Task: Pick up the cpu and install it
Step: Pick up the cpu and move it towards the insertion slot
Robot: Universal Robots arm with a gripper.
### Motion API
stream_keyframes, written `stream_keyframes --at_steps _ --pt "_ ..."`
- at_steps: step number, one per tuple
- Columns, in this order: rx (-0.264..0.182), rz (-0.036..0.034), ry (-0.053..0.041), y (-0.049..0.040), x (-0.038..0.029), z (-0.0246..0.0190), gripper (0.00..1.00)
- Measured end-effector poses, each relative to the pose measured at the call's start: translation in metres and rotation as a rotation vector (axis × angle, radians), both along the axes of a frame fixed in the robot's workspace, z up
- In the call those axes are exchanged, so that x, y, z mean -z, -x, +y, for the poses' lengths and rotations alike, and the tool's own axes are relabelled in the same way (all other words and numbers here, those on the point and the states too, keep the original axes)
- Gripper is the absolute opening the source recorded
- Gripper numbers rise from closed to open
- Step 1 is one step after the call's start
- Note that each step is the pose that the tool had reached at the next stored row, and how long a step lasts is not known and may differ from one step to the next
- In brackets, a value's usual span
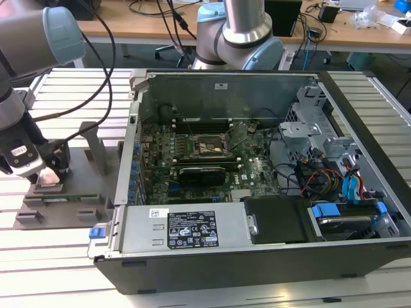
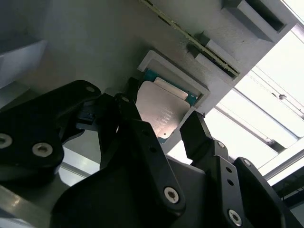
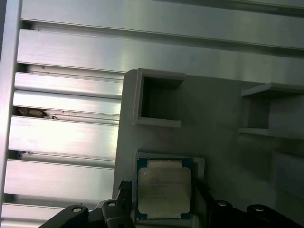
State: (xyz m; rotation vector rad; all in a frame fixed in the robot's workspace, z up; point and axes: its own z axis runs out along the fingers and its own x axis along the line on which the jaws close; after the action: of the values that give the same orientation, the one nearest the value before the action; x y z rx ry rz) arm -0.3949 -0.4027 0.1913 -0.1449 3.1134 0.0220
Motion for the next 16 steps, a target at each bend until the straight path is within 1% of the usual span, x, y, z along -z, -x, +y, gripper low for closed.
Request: stream_keyframes --at_steps 4,11,12,13,16 --pt "0.0 -0.0001 -0.0002 -0.0013 0.0018 0.0 0.63" --pt "0.0 -0.0002 -0.0007 -0.0015 0.0019 0.0 0.63" --pt "0.0 -0.0001 -0.0007 -0.0015 0.0019 0.0 0.62" --pt "0.0 0.0 -0.0008 -0.0015 0.0019 -0.0001 0.55" --pt "0.0 -0.0002 -0.0009 -0.0015 0.0019 0.0 0.55"
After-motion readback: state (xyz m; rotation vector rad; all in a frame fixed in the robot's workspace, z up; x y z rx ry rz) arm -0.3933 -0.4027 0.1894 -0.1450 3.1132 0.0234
